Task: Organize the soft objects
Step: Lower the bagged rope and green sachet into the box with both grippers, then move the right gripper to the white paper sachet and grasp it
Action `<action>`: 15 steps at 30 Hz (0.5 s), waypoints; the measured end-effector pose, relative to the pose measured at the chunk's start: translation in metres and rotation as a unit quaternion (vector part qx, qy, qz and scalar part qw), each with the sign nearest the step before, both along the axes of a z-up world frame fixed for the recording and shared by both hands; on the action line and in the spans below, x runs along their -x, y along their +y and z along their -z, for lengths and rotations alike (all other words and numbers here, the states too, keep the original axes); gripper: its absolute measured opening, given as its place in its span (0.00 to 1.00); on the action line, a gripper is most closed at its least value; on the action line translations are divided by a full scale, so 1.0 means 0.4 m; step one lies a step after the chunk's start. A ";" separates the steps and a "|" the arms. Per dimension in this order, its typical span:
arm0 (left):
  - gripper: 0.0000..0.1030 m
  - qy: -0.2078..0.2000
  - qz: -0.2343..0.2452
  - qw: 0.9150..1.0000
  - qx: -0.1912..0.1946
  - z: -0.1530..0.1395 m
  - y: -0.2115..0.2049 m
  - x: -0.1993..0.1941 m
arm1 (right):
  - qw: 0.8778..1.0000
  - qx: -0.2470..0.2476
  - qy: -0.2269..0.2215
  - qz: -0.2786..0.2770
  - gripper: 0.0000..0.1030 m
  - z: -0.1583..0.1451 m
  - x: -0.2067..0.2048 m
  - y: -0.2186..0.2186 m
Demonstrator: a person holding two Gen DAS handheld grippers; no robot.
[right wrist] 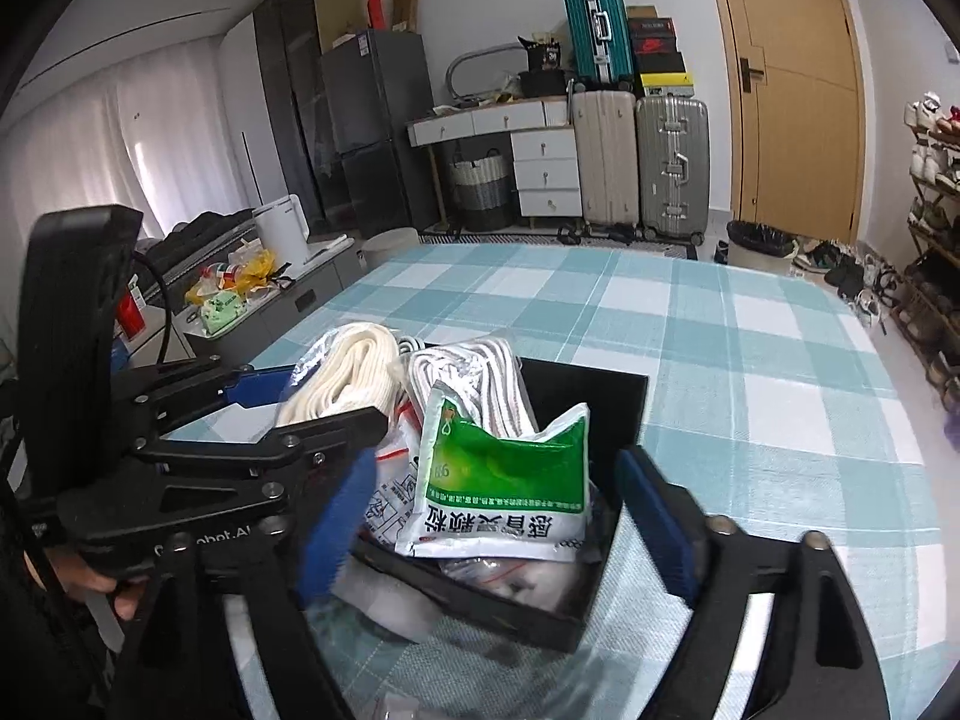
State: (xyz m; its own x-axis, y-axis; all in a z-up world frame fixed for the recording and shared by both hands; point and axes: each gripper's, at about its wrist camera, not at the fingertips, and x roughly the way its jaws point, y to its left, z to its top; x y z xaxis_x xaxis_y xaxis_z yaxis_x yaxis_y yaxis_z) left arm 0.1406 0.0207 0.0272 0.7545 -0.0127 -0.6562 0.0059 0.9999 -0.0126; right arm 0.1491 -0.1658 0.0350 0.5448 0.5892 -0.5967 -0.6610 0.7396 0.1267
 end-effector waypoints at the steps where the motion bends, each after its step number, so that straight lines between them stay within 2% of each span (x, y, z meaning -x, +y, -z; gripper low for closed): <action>1: 0.69 -0.002 -0.002 1.000 -0.002 -0.002 0.000 0.006 | 1.000 -0.001 -0.001 0.002 0.88 -0.003 0.004 -0.008; 3: 0.82 -0.010 -0.003 1.000 -0.011 -0.006 -0.001 0.022 | 1.000 -0.002 0.000 0.009 0.95 -0.007 0.009 -0.025; 7: 0.87 -0.013 0.003 1.000 -0.023 -0.012 -0.004 0.047 | 1.000 -0.008 0.003 0.027 0.99 -0.009 0.023 -0.060; 9: 0.98 -0.017 0.001 0.999 -0.029 -0.015 -0.004 0.061 | 0.999 -0.013 0.004 0.033 0.99 -0.007 0.030 -0.073; 15: 1.00 -0.021 -0.012 0.999 -0.020 -0.019 0.005 0.101 | 0.999 -0.001 0.014 0.031 0.99 0.010 0.064 -0.088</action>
State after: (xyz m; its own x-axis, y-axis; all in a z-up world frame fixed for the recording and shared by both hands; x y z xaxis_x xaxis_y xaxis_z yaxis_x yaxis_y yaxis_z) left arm 0.1002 0.0228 0.0347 0.7817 0.0315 -0.6229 -0.0181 0.9994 0.0278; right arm 0.1237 -0.2010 0.0310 0.5634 0.5561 -0.6110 -0.6097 0.7789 0.1467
